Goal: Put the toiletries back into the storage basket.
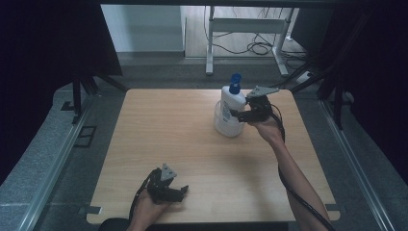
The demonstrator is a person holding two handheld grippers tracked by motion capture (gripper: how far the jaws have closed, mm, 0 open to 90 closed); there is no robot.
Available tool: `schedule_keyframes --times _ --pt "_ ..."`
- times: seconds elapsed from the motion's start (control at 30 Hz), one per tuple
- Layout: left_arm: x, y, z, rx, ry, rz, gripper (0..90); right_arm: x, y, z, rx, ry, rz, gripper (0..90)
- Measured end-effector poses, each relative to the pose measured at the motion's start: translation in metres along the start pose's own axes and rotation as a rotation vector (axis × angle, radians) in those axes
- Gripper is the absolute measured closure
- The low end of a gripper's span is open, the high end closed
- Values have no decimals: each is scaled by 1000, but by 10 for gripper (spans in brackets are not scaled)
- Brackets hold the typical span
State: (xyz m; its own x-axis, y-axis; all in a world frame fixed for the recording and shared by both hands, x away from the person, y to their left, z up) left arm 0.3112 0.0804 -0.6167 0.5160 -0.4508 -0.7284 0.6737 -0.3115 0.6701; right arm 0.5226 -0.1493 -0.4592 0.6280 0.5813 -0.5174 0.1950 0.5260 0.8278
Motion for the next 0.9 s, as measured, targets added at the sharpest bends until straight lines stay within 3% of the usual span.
schedule_keyframes --times 0.9 --pt "0 0 0 -4 3 0 101 -21 -14 -14 -5 20 -9 197"
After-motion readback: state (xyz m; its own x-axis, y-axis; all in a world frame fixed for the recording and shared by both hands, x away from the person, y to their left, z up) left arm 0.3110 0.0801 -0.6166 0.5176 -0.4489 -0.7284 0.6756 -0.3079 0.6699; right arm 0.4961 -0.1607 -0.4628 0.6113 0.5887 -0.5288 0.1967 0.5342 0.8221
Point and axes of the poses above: each handheld gripper's, and its own axes: x roughly forward along the jaws, y roughly out of its top, z roughly to its right, the point moved 10 cm from there along x, roughly forward along the jaws, and after that the axes turned 10 degrees about -x, right-handed, at the moved point
